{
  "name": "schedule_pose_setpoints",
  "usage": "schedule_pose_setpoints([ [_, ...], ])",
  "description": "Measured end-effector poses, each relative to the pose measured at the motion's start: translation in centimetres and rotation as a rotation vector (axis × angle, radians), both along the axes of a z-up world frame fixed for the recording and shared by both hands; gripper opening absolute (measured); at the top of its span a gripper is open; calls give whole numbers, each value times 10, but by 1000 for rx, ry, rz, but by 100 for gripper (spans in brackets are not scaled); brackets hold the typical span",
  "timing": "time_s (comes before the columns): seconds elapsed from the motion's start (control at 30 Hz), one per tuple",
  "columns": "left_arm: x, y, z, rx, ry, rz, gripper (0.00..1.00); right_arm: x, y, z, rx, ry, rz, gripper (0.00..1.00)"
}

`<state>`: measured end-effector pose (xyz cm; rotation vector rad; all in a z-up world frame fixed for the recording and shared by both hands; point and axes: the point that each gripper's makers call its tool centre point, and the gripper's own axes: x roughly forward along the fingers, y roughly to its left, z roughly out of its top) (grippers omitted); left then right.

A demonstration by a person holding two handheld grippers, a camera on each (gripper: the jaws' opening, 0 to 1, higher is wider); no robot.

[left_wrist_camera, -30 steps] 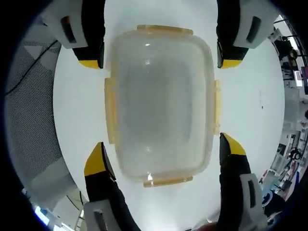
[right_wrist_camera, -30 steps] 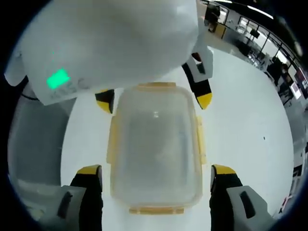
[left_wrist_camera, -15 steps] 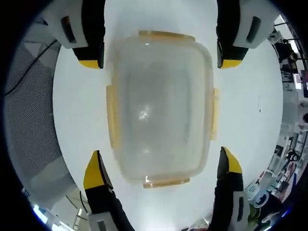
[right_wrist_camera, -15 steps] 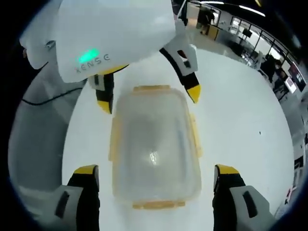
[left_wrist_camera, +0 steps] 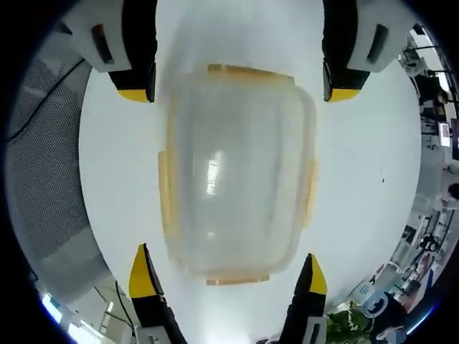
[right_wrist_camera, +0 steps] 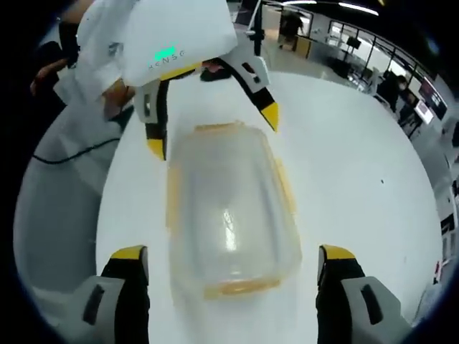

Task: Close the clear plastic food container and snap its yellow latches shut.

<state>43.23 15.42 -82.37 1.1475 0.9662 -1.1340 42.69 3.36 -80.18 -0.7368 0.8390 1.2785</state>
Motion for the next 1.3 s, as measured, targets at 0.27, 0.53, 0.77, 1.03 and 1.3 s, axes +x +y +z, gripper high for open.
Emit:
schedule_pose_setpoints([
  [0.27, -6, 14, 2, -37, 5, 68, 99, -2, -16, 3, 27, -8, -75, 99],
  [0.53, -10, 24, 4, -83, -2, 140, 98, -7, -22, 9, 74, -5, -150, 97],
  [0.77, -13, 31, 9, -138, -11, 209, 98, -15, -30, 8, 102, -7, -198, 97],
  [1.03, -18, 37, 7, -183, -14, 268, 98, -16, -38, 16, 163, -22, -277, 97],
  [1.3, -24, 47, 5, -220, -18, 346, 99, -23, -33, 22, 251, -59, -324, 96],
])
